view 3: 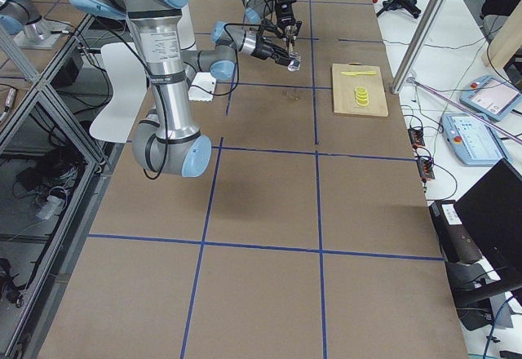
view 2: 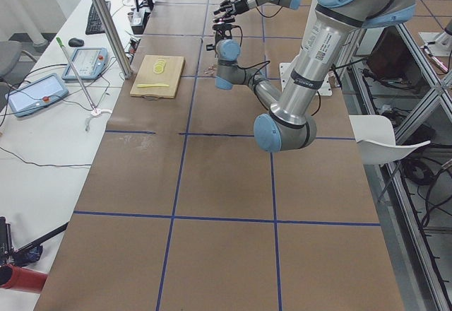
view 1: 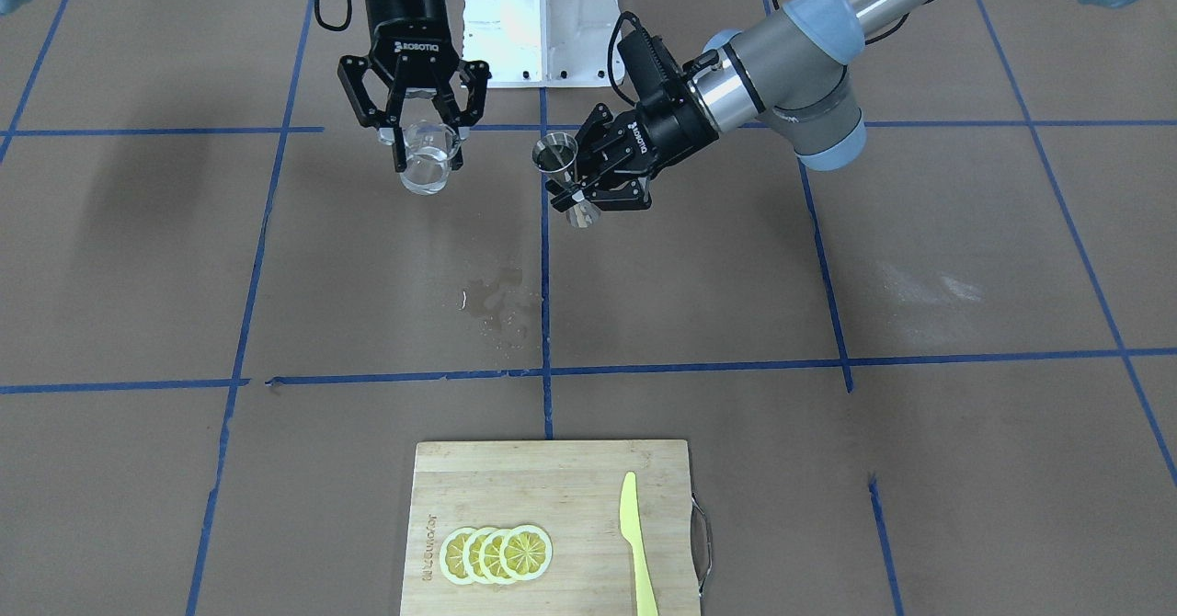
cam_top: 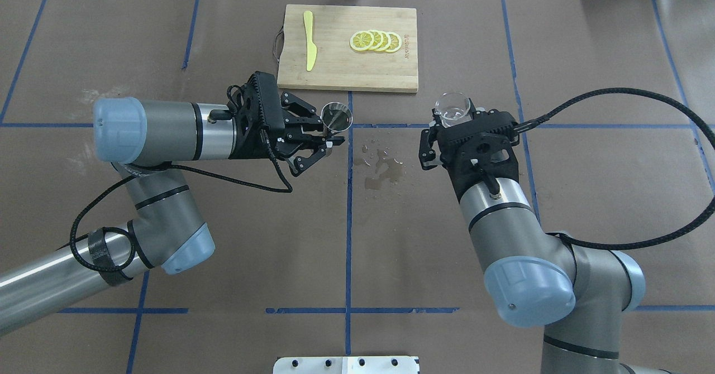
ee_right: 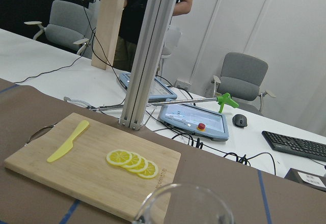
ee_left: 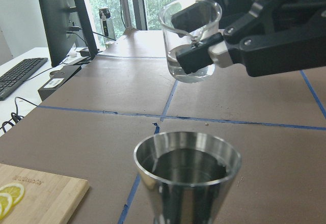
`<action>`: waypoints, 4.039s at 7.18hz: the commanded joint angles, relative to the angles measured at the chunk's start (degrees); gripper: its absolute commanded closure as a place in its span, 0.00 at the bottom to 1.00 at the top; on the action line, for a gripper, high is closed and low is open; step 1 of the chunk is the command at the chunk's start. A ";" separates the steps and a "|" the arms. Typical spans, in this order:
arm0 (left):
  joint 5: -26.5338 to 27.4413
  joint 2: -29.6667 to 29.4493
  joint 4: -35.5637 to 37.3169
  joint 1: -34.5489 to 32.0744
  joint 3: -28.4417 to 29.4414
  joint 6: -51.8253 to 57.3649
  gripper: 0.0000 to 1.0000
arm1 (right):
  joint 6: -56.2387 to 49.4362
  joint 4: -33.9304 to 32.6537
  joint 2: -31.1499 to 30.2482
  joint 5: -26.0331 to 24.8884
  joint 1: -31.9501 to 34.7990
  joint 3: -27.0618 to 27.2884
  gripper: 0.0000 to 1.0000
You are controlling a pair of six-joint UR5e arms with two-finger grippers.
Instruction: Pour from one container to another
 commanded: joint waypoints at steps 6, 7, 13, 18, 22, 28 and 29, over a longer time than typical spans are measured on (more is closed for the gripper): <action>0.18 0.09 0.09 -0.09 -0.12 0.00 1.00 | 5.02 53.39 -17.73 -2.78 -0.14 -31.01 1.00; 0.26 0.17 0.09 -0.09 -0.04 0.00 1.00 | 5.02 53.70 -18.00 -3.40 -0.31 -31.32 1.00; 0.26 0.18 0.00 -0.09 0.05 0.00 1.00 | 4.93 53.26 -18.18 -4.46 -1.63 -32.37 0.76; 0.26 0.18 0.00 -0.09 0.14 0.00 1.00 | 5.81 53.53 -17.74 -5.86 -2.95 -32.28 0.73; 0.26 0.18 0.09 -0.09 0.14 0.00 1.00 | 7.12 53.62 -17.66 -5.87 -3.66 -32.37 0.66; 0.53 0.09 0.09 -0.09 0.14 0.00 1.00 | 7.39 53.62 -17.74 -5.78 -3.74 -32.46 0.17; 0.53 0.09 0.09 -0.09 0.14 0.00 1.00 | 7.66 53.62 -17.74 -5.78 -3.74 -32.46 0.16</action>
